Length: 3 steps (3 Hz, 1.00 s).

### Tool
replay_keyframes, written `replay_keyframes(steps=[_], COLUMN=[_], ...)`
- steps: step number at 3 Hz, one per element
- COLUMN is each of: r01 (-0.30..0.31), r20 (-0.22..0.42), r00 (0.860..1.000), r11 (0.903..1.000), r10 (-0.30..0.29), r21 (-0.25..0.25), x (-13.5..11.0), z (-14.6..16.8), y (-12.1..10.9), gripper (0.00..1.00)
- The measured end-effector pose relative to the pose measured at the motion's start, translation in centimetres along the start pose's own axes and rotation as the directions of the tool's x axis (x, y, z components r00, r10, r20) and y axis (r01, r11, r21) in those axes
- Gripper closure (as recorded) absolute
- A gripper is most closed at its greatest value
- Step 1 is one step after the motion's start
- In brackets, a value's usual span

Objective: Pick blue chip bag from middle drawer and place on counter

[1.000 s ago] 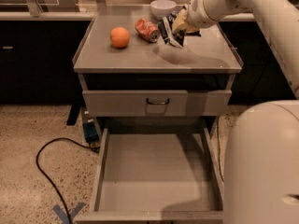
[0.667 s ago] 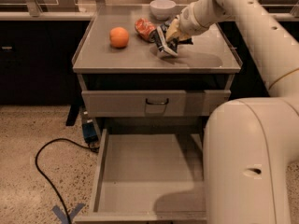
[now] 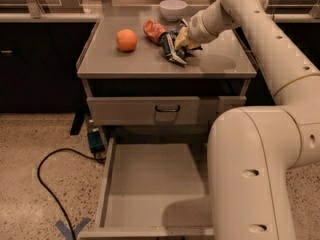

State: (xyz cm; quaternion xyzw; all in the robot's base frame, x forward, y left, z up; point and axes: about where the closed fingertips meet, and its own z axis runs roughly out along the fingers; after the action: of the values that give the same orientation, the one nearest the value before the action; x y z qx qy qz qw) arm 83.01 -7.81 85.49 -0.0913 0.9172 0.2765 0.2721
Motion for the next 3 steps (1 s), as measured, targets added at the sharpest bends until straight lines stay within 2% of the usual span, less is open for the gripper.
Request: replay_keyframes(steps=[3], r01=[0.000], r20=[0.000], r00=[1.000], r11=[1.0000], r10=[0.000], r21=[0.000], x=[0.01], z=[0.03], y=[0.01], gripper=[0.12])
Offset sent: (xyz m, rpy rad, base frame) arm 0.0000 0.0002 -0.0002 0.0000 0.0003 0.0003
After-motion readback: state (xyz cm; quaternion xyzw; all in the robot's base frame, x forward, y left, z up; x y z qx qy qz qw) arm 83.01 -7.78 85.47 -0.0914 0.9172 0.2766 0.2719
